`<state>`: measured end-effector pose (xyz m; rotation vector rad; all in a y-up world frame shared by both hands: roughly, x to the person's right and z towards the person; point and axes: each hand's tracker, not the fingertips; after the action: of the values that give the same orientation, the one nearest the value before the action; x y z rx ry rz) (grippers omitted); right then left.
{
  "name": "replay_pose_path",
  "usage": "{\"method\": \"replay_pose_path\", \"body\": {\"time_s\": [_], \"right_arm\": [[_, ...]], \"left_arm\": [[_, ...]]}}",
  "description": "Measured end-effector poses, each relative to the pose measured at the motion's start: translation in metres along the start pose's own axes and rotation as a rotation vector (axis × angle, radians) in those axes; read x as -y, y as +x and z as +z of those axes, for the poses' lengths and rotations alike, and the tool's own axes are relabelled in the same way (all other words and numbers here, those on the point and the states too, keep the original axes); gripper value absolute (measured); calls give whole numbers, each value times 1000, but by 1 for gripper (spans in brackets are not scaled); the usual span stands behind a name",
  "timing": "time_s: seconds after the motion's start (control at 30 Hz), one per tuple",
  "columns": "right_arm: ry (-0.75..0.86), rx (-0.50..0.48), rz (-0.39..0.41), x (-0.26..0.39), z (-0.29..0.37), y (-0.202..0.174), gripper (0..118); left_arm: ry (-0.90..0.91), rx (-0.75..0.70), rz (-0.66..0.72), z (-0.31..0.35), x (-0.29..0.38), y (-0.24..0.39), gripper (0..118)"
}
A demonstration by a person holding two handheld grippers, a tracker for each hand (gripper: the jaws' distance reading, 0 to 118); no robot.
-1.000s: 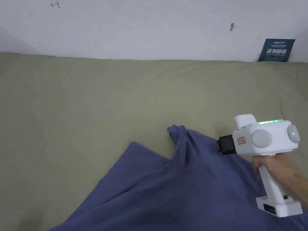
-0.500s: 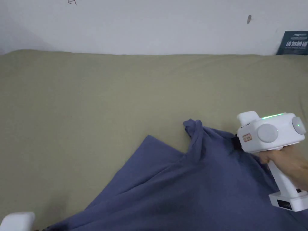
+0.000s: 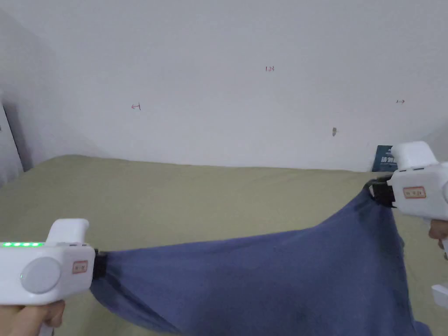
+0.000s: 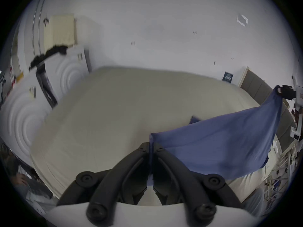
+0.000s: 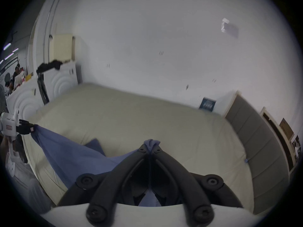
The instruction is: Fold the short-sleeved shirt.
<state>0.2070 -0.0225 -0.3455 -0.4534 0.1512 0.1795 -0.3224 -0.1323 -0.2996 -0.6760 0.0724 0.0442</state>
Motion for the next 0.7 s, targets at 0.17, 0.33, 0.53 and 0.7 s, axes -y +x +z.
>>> {"method": "replay_pose_path", "body": {"time_s": [0.17, 0.33, 0.53, 0.7], "right_arm": [[105, 96, 3, -44, 68, 28, 3], [178, 165, -17, -73, 108, 50, 3], [237, 200, -22, -104, 132, 57, 3], [261, 205, -35, -126, 126, 54, 3]], "left_arm": [[106, 1, 1, 37, -77, 18, 3], [243, -29, 2, 83, -139, 38, 3], [348, -41, 27, 134, -201, 46, 3], [353, -81, 18, 143, -235, 43, 3]]}}
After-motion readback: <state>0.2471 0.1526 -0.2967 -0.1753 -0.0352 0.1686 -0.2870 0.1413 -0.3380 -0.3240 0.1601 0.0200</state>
